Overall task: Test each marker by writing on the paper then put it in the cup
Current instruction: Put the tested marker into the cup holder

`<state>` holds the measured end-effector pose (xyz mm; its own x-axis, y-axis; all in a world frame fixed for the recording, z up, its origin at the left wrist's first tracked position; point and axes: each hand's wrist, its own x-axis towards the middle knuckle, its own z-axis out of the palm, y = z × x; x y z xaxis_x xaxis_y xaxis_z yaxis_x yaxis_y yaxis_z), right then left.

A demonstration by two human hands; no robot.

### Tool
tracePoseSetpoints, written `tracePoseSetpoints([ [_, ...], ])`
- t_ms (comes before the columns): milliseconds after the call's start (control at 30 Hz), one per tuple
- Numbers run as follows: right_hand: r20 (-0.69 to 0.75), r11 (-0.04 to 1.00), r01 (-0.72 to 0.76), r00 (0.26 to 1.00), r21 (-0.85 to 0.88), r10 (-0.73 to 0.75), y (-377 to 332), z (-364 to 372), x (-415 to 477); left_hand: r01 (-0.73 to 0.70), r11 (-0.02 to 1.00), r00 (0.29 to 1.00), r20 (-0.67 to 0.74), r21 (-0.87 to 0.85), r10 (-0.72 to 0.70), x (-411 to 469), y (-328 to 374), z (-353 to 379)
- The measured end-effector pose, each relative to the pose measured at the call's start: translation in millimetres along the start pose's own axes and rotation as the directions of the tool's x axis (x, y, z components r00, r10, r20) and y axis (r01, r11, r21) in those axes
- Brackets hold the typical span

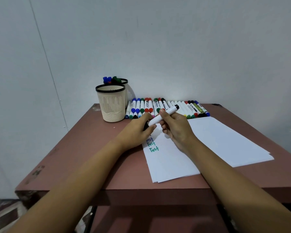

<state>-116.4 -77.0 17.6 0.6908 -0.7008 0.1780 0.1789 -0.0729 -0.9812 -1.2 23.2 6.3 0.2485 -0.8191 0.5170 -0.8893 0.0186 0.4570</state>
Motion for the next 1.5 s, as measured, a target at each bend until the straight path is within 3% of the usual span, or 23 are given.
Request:
tracePoseSetpoints([
  [167, -0.011, 0.996, 0.037, 0.999, -0.082, -0.039, -0.2, 4.1, -1.0, 0.134, 0.989, 0.99, 0.05, -0.058, -0.131, 2.9, 3.6, 0.3],
  [367, 0.002, 0.996, 0.051, 0.999, -0.069, -0.051, 1.0, 3.3, 0.3, 0.083, 0.992, 0.996, 0.024, -0.09, -0.081, 3.4, 5.5, 0.7],
  [633, 0.038, 0.996, 0.086, 0.996, -0.008, -0.086, 1.7, 4.1, 0.8, 0.096, 0.948, 0.994, -0.017, -0.302, -0.106, 2.3, 13.9, -1.4],
  [900, 0.018, 0.996, 0.091, 0.996, 0.019, -0.092, -0.4, 2.4, -0.2, 0.123, 0.927, 0.992, 0.022, -0.353, -0.123, 2.1, 3.3, -3.8],
  [1000, 0.022, 0.997, 0.072, 0.997, 0.025, -0.073, -1.2, 1.6, -1.3, 0.147, 0.944, 0.989, 0.016, -0.294, -0.149, 0.4, 2.9, -5.1],
  [1067, -0.005, 0.996, 0.061, 0.998, 0.07, -0.06, -4.1, 1.7, -1.3, 0.199, 0.952, 0.977, -0.026, -0.235, -0.21, 1.4, 1.0, -5.1],
  [1167, -0.115, 0.963, -0.012, 0.992, 0.27, 0.045, -9.2, -0.3, -1.0, 0.3, 0.923, 0.933, -0.126, -0.241, -0.337, 4.8, -5.0, -6.6],
  [1300, -0.029, 0.879, -0.134, 0.986, 0.457, 0.165, -9.5, -2.2, -4.0, 0.354, 0.85, 0.89, -0.138, -0.389, -0.434, 7.9, -14.2, -7.2],
  [1500, 0.02, 0.968, -0.118, 0.993, 0.219, 0.117, -8.9, -1.3, -13.8, 0.385, 0.907, 0.921, 0.017, -0.171, -0.388, 3.4, -13.2, -7.2],
])
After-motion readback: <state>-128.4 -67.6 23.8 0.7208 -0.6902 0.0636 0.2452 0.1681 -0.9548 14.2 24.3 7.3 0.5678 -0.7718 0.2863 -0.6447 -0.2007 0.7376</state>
